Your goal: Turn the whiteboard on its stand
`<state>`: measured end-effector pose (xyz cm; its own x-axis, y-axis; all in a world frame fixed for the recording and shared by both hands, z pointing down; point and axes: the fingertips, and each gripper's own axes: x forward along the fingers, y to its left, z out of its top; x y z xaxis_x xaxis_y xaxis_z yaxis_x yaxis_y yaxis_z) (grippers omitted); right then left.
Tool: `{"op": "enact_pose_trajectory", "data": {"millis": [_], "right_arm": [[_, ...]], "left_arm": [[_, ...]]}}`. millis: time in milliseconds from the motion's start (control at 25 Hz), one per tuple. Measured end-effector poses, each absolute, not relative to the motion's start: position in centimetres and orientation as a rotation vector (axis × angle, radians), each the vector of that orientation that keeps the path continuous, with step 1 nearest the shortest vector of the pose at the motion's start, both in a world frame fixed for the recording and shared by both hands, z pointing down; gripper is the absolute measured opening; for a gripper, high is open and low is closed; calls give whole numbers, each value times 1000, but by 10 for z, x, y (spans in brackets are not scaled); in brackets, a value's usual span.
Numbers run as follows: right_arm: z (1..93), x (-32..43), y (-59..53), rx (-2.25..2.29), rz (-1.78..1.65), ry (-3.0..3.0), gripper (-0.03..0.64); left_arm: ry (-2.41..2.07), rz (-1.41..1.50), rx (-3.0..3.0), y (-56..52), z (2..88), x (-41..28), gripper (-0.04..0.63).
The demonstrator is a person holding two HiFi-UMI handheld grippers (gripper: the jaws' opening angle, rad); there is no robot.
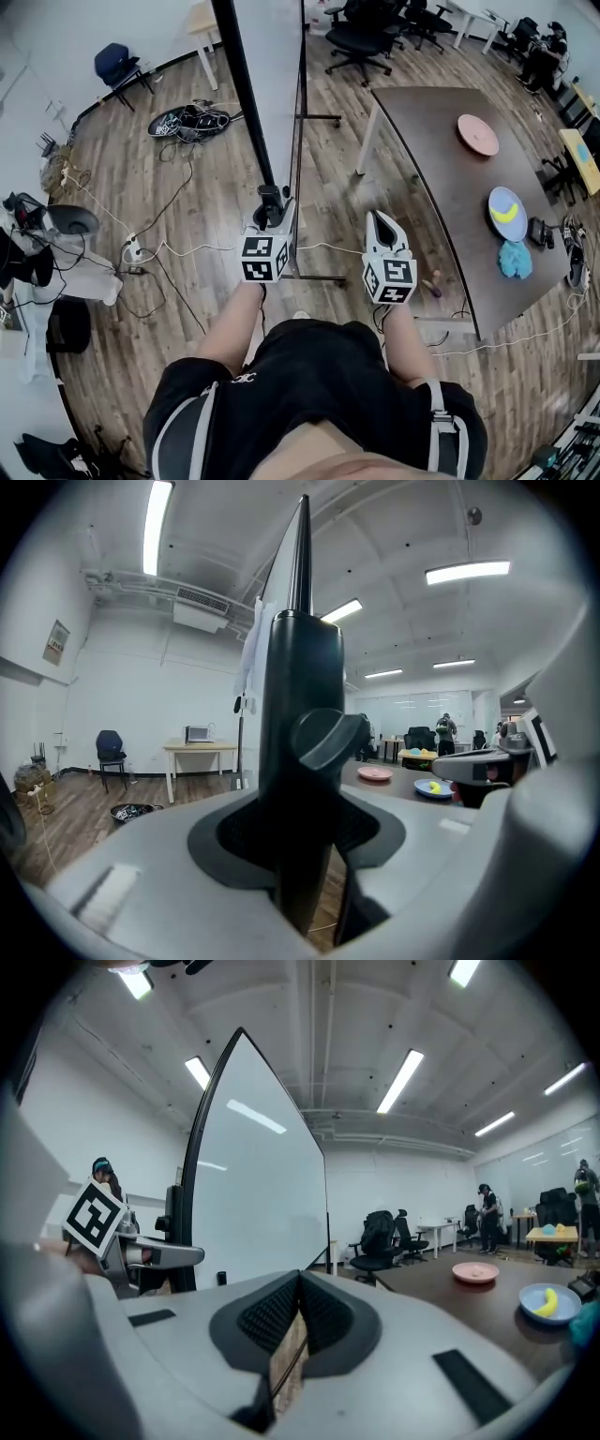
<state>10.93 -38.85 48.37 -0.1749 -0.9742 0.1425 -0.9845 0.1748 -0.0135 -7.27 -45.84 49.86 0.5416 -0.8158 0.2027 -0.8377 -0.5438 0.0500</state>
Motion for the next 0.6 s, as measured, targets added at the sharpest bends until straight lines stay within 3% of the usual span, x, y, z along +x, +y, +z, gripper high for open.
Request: {"op": "enact_pose_trajectory", "data": {"millis": [600], "right_arm": [[482, 163, -302, 1931, 243, -2389, 8]], "left_arm": [[-1426, 267, 2584, -406, 500, -70, 175]]}}
